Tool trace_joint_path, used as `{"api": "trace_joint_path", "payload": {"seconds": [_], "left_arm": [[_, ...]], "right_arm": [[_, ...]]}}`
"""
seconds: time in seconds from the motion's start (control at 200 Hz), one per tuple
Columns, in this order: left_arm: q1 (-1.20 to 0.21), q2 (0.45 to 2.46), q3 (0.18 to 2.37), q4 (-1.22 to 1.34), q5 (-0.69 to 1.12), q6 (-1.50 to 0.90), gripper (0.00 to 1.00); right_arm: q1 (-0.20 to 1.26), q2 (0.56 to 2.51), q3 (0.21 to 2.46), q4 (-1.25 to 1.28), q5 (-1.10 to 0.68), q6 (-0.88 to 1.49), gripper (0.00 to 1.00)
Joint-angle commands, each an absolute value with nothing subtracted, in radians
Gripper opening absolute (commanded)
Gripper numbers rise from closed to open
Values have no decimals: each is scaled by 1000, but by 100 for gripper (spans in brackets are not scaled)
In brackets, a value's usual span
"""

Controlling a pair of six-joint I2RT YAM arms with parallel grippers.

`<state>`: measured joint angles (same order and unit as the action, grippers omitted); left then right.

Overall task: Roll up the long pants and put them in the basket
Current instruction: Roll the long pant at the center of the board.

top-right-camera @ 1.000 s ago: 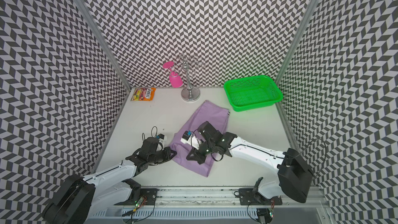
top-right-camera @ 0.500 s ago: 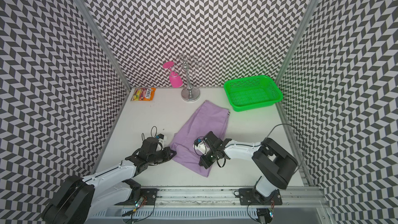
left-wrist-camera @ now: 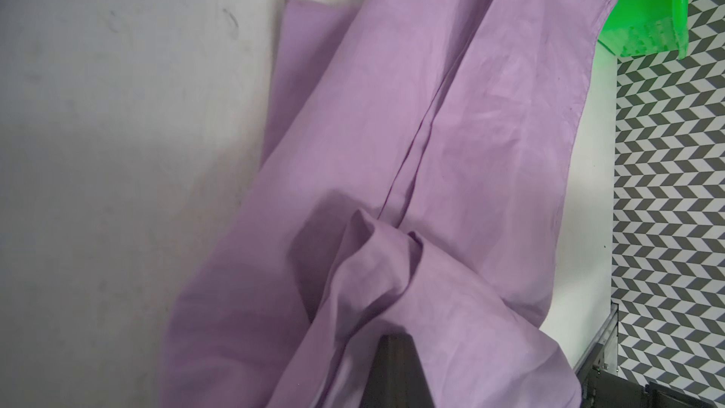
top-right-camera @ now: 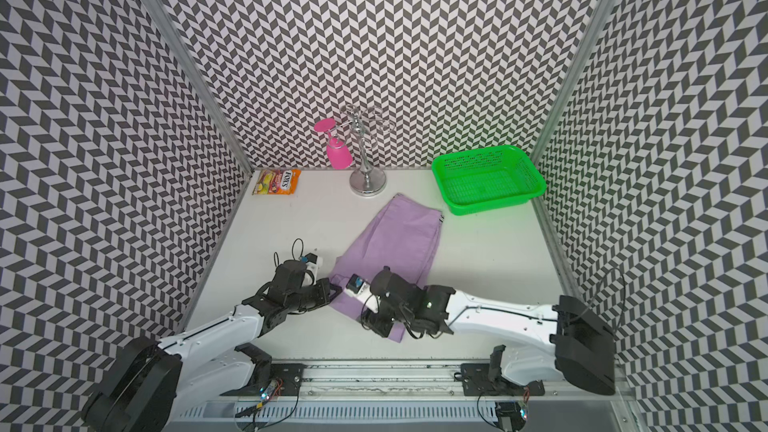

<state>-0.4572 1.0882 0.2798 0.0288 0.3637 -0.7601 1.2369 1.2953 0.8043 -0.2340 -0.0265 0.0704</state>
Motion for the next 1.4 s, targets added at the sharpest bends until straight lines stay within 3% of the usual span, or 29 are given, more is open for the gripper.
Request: {"api": "trace_joint_path", "payload": {"seconds": [0.0,0.215,0.591,0.976,1.057,1.152,1.337,1.392], "left_arm": [[-451,1097,292,41,372,-759,0],[-451,1083,270,60,383,-759,0],[-451,1063,249,77,400,-767,0],[-451,1064,258,72,412,-765,0],[-448,1068,258,72,414,-765,0],[-448,1072,259,72,415,-764,0],[-445,1077,265,69,414,-761,0],[-441,1075,274,57,413,-758,0]], "right_arm": [[1311,1354,750,-146,296,85,53],[1395,1522,792,-101,473,64,58],[1419,1716,899,-156,448,88,65],[1418,1963,1028,-297,736,184,69],[1414,1987,1035,-305,735,177,62],[1406,2002,1037,-307,701,163,34],[1367,1991,1029,-301,577,114,0],[1350,1964,1024,-298,490,88,0]]}}
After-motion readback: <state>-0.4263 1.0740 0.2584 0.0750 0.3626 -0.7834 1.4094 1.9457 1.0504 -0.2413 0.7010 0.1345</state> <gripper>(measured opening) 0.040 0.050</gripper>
